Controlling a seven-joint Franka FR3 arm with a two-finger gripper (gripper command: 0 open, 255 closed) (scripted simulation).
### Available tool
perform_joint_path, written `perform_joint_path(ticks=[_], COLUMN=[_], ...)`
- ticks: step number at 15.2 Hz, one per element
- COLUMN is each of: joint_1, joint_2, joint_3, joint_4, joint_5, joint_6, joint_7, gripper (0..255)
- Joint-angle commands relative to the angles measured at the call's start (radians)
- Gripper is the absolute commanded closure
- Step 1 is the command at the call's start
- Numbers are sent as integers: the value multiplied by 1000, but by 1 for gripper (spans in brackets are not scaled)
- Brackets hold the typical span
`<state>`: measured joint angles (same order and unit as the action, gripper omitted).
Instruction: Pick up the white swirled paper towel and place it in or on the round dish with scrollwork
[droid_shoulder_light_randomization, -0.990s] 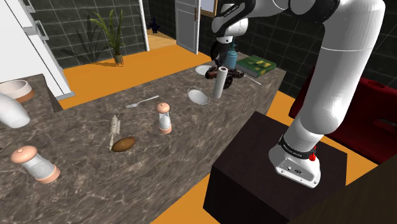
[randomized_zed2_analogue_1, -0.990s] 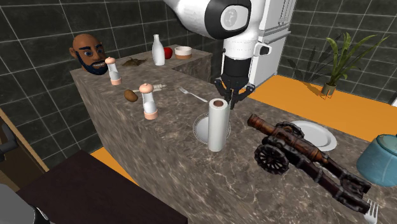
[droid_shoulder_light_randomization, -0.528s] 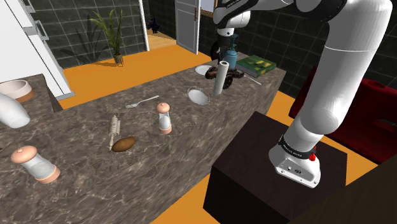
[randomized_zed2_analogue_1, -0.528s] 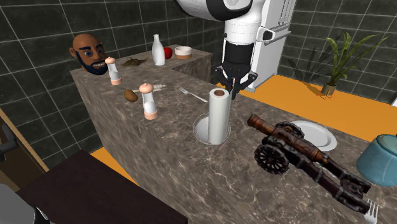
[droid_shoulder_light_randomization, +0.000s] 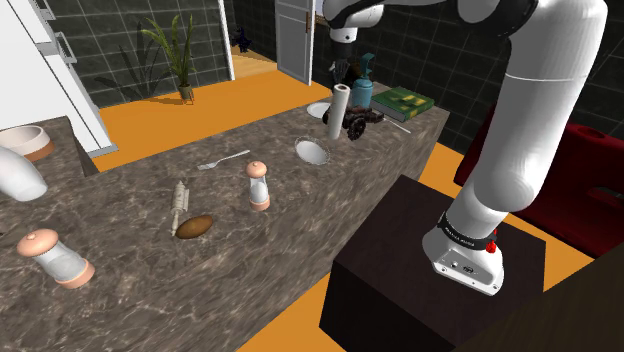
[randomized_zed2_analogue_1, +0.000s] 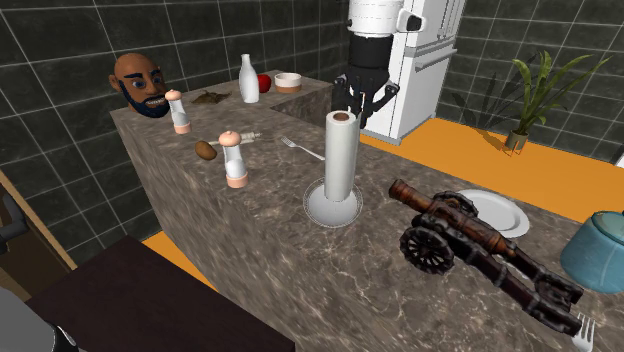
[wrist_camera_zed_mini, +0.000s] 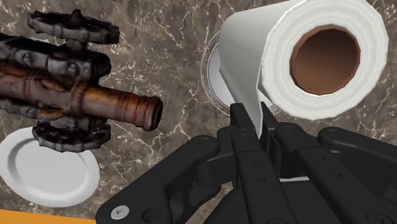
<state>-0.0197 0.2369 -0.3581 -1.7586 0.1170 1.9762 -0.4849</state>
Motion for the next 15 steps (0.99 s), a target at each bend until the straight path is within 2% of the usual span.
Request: perform_joint_path(ticks=[1,9,15], joint_1=[17,48,54], joint_2=[29,204,205], joint_3=[14,56,58], joint_4=[75,441,361], joint_5=[5,38,40], joint_6=[-46,-237,-157], joint_7=[36,143,138], gripper=[255,255,255])
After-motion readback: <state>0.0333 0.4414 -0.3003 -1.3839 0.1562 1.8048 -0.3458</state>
